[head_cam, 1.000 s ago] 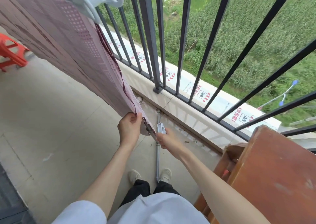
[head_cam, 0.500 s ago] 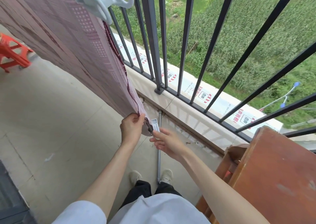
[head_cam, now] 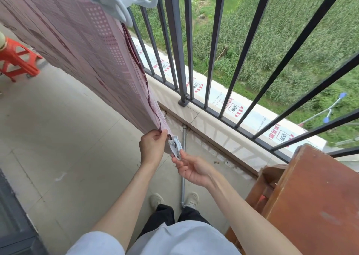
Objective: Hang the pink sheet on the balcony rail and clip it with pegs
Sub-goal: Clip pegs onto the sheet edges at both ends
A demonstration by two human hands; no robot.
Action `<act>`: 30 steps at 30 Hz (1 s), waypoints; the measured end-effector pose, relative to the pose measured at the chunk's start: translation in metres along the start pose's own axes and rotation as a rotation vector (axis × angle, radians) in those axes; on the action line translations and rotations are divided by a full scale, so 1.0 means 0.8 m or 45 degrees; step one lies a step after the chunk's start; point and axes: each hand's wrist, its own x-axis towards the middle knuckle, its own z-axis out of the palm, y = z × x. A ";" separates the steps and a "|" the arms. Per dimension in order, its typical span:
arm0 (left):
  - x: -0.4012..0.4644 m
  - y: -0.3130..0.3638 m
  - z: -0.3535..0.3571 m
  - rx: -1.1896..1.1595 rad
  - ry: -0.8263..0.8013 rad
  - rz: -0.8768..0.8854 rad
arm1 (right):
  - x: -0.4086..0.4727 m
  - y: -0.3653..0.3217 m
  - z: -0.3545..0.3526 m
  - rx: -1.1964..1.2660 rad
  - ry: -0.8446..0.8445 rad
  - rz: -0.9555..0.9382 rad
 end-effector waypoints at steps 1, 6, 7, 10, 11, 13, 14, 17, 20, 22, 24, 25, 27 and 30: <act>-0.001 0.005 0.002 0.002 0.007 -0.002 | -0.001 -0.003 0.002 0.027 -0.037 0.011; -0.001 0.039 0.018 0.046 0.047 -0.006 | -0.002 -0.036 0.010 0.020 -0.130 0.039; -0.002 0.047 0.023 0.051 0.048 -0.014 | -0.003 -0.045 0.010 0.017 -0.131 0.040; -0.002 0.064 0.036 0.042 0.063 -0.053 | -0.005 -0.071 0.012 0.032 -0.129 0.034; -0.001 0.070 0.043 0.045 0.071 -0.056 | -0.007 -0.082 0.013 0.044 -0.137 0.030; 0.002 0.082 0.055 0.058 0.100 -0.025 | -0.014 -0.105 0.015 0.060 -0.159 0.021; 0.004 0.087 0.060 0.066 0.108 -0.003 | -0.016 -0.115 0.016 0.053 -0.161 0.018; 0.015 0.105 0.076 0.084 0.095 0.003 | -0.025 -0.151 0.023 -0.020 -0.122 -0.002; 0.023 0.128 0.098 0.123 0.059 0.029 | -0.039 -0.184 0.021 -0.084 -0.025 -0.042; 0.021 0.148 0.113 0.144 0.007 0.095 | -0.052 -0.208 0.017 -0.190 0.040 -0.078; 0.028 0.157 0.120 0.186 -0.060 0.202 | -0.059 -0.228 0.016 -0.375 0.127 -0.132; 0.043 0.153 0.127 0.226 -0.090 0.266 | -0.051 -0.240 0.012 -0.493 0.188 -0.175; 0.065 0.142 0.136 0.383 -0.189 0.384 | -0.041 -0.256 -0.003 -0.789 0.390 -0.303; 0.074 0.129 0.139 0.638 -0.370 0.613 | -0.055 -0.255 -0.033 -1.272 0.812 -0.526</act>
